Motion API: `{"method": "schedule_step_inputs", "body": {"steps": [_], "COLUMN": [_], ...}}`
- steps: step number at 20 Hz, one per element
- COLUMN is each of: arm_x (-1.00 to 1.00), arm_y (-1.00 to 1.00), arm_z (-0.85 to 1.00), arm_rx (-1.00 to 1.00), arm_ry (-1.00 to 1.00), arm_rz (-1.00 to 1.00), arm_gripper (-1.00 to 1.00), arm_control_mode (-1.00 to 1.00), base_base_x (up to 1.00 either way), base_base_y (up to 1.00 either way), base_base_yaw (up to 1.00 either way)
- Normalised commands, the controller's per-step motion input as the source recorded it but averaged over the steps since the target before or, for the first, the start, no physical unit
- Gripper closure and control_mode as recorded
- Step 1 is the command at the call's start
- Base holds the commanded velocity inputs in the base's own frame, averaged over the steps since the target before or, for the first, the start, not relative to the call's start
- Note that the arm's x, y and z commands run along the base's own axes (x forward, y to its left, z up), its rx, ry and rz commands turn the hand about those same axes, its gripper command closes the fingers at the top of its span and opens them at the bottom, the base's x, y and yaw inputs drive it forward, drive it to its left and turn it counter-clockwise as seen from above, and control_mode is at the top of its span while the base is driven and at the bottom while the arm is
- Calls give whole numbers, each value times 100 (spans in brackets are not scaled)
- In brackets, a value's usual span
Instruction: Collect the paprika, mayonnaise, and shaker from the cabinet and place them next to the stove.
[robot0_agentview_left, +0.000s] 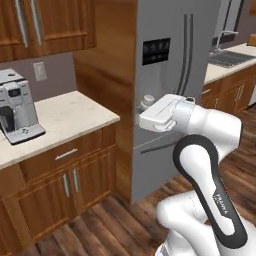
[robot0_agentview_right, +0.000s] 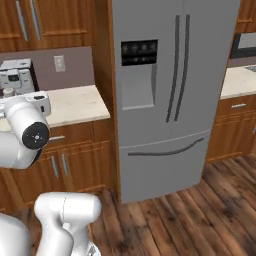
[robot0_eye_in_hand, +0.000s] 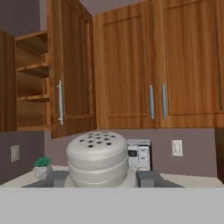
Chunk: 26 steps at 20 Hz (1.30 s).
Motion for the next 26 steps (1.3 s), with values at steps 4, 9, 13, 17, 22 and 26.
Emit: {"method": "schedule_step_inputs", "body": {"steps": [4, 9, 13, 17, 22, 26], "arm_x": [0, 0, 0, 0, 0, 0], "arm_y": [0, 0, 0, 0, 0, 0], "arm_z": [0, 0, 0, 0, 0, 0], "arm_rx": [0, 0, 0, 0, 0, 0], "arm_ry": [0, 0, 0, 0, 0, 0], "arm_rz": [0, 0, 0, 0, 0, 0], "arm_gripper": [100, 100, 100, 100, 100, 100], "arm_control_mode": [100, 100, 100, 100, 100, 100], "base_base_x": [25, 33, 34, 32, 36, 40], "base_base_y": [-100, -100, -100, -100, -100, -89], "base_base_yaw": [-19, -18, -16, -16, -20, -25]}}
